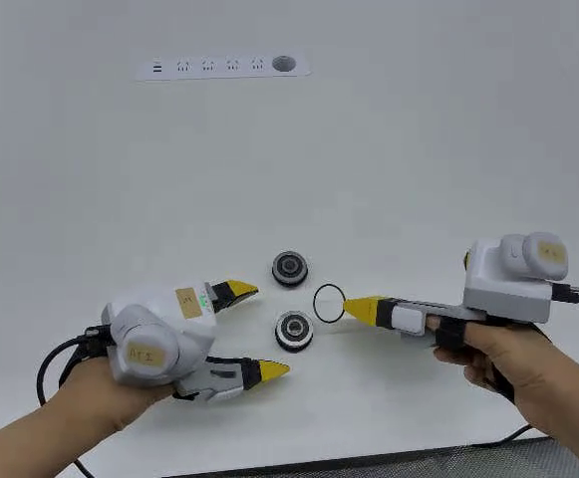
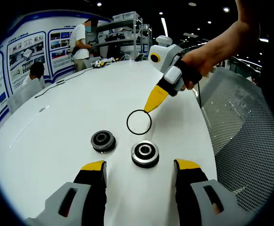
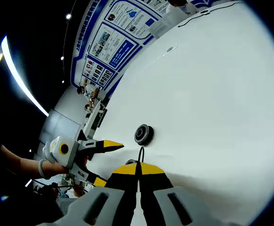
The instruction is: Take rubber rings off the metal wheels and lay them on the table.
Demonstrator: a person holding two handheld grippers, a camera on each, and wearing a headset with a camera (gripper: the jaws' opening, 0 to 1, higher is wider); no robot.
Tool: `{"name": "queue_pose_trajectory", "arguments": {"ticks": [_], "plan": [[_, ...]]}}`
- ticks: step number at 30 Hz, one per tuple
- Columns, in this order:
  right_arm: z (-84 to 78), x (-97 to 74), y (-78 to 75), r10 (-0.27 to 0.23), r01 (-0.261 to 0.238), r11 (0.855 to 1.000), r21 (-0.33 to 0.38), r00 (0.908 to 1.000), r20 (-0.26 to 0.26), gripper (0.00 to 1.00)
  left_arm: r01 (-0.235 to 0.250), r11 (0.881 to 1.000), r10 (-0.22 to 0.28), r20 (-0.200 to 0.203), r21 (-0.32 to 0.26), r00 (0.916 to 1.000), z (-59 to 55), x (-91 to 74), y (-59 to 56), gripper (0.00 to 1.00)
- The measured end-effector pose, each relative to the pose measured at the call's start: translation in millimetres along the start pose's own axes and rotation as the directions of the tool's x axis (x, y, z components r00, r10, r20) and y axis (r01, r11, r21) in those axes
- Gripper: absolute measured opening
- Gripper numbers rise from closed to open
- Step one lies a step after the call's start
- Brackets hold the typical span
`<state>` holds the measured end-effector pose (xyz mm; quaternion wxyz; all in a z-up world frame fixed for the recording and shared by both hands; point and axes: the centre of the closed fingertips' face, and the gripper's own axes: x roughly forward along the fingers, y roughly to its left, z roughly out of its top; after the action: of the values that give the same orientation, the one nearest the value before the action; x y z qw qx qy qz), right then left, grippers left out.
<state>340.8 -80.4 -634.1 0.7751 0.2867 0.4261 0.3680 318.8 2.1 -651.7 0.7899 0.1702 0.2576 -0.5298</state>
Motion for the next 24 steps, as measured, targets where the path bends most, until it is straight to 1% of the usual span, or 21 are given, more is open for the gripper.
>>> {"name": "queue_pose_trajectory", "arguments": {"ticks": [5,13,20,24], "plan": [[2.3,-4.6,-9.7,-0.023,0.023,1.000,0.011,0.9997,0.013,0.02,0.003,1.000,-0.003,-0.003,-0.004,1.0000,-0.7,0.3,-1.3,0.59],[-1.5,-6.3,-17.5,-0.059,0.059,0.998,0.020,0.9982,0.012,0.02,0.003,1.000,-0.003,-0.006,-0.006,1.0000,-1.0,0.0,-2.9,0.58],[-6.8,-6.9,-27.3,-0.109,0.109,0.994,0.018,0.9940,0.004,0.02,0.002,1.000,-0.003,-0.014,-0.008,0.9999,-4.8,0.0,-1.5,0.57],[-8.3,-6.3,-32.3,-0.136,0.136,0.991,0.000,0.9906,-0.003,0.02,0.002,1.000,-0.002,-0.014,-0.010,0.9999,-4.9,0.2,-1.5,0.56]]}}
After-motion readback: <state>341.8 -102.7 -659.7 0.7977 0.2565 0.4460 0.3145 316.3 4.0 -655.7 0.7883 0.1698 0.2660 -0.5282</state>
